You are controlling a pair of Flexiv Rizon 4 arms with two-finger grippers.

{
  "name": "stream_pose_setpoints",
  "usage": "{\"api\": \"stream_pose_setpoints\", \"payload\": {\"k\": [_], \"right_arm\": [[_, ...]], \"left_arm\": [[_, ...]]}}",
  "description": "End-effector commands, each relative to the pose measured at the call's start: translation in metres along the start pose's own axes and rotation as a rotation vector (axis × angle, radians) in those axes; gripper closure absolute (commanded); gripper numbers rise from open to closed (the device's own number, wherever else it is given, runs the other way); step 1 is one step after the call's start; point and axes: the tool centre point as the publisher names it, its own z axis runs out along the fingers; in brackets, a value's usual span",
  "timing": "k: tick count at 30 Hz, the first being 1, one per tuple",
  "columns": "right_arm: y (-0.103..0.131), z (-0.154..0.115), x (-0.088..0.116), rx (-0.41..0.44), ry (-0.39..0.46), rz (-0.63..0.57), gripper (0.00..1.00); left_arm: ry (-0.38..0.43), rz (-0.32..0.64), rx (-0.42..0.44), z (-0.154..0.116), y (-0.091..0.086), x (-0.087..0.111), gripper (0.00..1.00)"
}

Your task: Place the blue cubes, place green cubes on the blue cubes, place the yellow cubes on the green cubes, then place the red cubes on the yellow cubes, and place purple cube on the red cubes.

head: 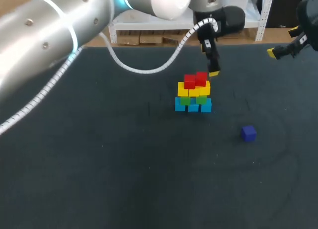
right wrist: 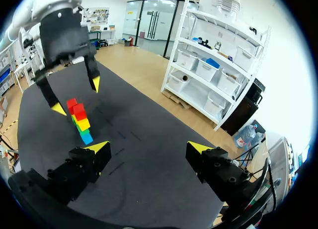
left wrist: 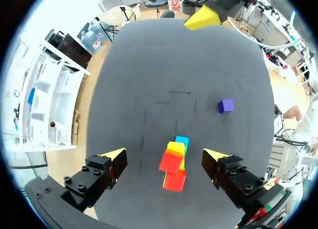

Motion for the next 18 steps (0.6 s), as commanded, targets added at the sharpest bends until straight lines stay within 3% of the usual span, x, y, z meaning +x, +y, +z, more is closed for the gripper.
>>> {"api": "stream_pose_setpoints", "payload": {"k": [1,8,18], "right_arm": [[0.004,-0.002,0.0,0.053,0.003,0.002,0.0],[0.004,-0.002,0.0,0.053,0.003,0.002,0.0],[0.004,-0.002,0.0,0.053,0.003,0.002,0.0]], "left_arm": [[-0.061,-0.001,-0.089,-0.022,-0.013,0.027,0.0],[-0.071,-0.041,-0.201,-0.042,-0.007,0.053,0.0],[-0.109,-0.13,-0.287,-0.061,0.003,0.094,0.0]]}}
